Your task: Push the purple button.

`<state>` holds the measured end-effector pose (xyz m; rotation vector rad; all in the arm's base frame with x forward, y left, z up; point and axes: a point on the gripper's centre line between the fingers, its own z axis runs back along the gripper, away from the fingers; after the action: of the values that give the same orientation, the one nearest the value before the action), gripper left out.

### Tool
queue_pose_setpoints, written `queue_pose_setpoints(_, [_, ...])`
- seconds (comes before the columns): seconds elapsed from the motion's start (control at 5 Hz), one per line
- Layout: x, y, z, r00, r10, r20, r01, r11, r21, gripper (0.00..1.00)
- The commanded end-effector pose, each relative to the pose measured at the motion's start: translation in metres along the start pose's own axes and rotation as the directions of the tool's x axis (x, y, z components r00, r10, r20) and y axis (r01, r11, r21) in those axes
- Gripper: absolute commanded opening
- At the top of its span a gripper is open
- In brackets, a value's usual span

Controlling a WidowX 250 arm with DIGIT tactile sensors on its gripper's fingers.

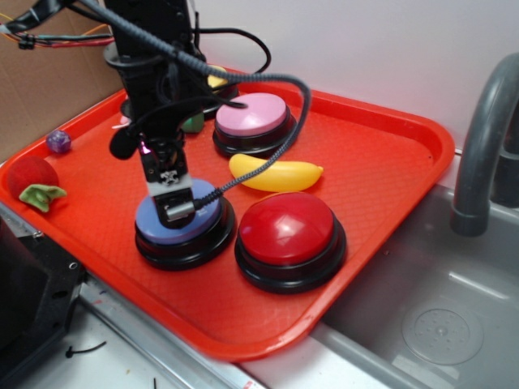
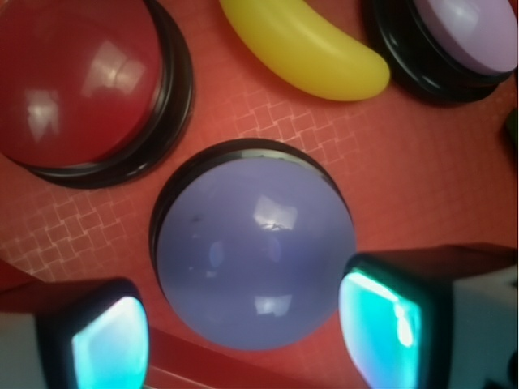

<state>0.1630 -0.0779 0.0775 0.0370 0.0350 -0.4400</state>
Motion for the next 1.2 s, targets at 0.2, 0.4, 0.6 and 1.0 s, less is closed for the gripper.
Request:
queue_pose_setpoints(0.2, [0.009,-0.01,-0.036,0.998,0.054,0.026,-0.052,0.996,-0.073,1.0])
queue_pose_setpoints(0.4, [0.007,-0.009,-0.007,0.996,0.082,0.027,-0.081,0.995,-0.05,1.0])
queue_pose_setpoints(0.6, [0.003,-0.009,0.023,0.994,0.113,0.009,-0.113,0.993,-0.043,1.0])
queue_pose_setpoints(1.0, [-0.009,-0.003,0.054,0.978,0.201,-0.053,-0.204,0.977,-0.057,1.0])
